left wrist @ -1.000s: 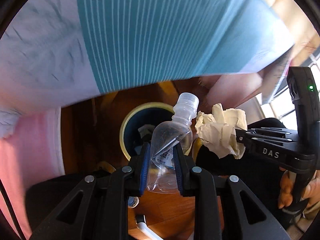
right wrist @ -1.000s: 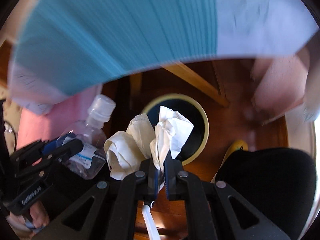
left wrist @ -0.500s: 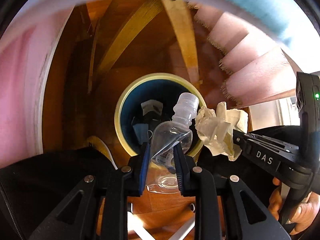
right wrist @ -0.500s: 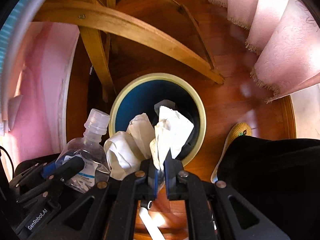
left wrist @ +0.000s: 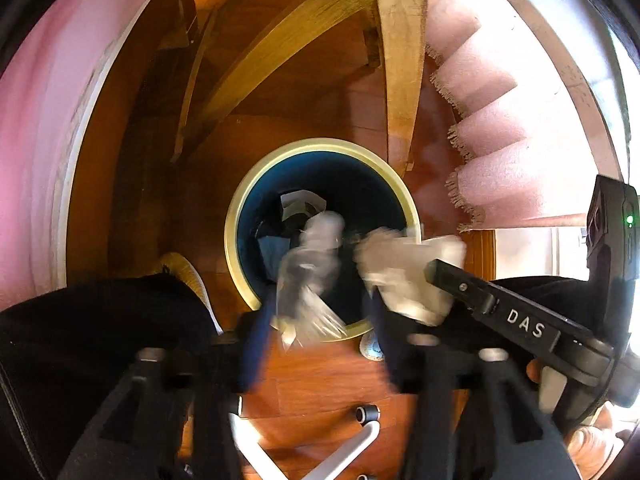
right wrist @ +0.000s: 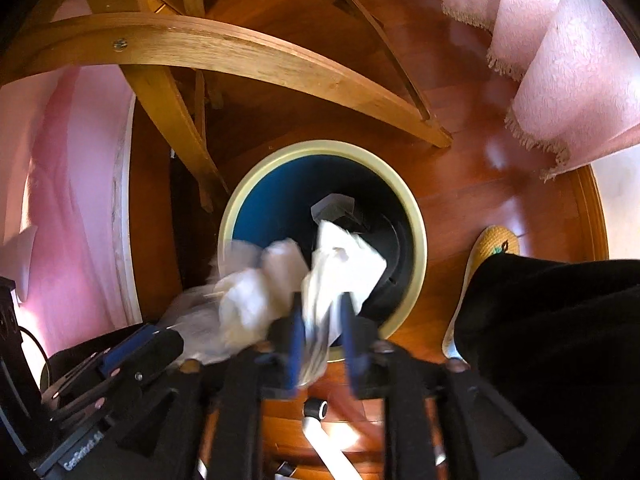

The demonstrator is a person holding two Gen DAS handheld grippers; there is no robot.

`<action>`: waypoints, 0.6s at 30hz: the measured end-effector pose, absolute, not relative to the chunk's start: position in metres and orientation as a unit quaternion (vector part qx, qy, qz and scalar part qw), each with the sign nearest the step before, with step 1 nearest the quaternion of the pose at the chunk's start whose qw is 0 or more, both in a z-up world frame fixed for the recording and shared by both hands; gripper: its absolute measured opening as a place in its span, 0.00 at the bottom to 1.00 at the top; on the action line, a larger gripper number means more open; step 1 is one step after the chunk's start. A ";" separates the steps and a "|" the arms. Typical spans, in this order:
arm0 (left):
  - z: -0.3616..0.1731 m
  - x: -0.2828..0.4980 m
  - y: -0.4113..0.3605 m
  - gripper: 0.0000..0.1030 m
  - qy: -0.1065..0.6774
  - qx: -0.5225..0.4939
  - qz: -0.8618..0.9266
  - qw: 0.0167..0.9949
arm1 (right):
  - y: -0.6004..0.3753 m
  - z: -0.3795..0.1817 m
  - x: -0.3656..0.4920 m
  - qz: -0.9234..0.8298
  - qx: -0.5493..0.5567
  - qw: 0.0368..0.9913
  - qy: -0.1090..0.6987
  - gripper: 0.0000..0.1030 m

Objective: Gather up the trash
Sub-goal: 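Open both grippers to drop the bottle and tissues into the bin, then raise both tools from the bin toward the table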

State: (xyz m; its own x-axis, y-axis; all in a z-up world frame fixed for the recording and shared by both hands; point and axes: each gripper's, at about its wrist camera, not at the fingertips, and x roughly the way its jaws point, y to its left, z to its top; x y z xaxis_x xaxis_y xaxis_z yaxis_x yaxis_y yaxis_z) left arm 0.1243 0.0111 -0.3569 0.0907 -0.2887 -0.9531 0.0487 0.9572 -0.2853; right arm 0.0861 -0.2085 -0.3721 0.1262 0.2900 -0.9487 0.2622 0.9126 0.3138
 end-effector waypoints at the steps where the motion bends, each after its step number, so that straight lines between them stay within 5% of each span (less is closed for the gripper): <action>1: -0.357 0.125 0.013 0.83 0.664 -0.095 -0.113 0.733 | -0.208 -0.371 0.086 0.010 0.210 0.722 0.659 0.52; 18: -0.358 0.126 0.020 0.86 0.657 -0.106 -0.095 0.741 | -0.205 -0.371 0.083 0.005 0.193 0.723 0.664 0.57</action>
State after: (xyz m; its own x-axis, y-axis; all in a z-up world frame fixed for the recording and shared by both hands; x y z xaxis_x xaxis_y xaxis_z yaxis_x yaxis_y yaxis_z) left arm 0.1261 0.0200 -0.3575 0.1194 -0.2806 -0.9524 0.0016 0.9593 -0.2824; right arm 0.0833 -0.2054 -0.3707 0.1194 0.2640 -0.9571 0.2491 0.9252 0.2863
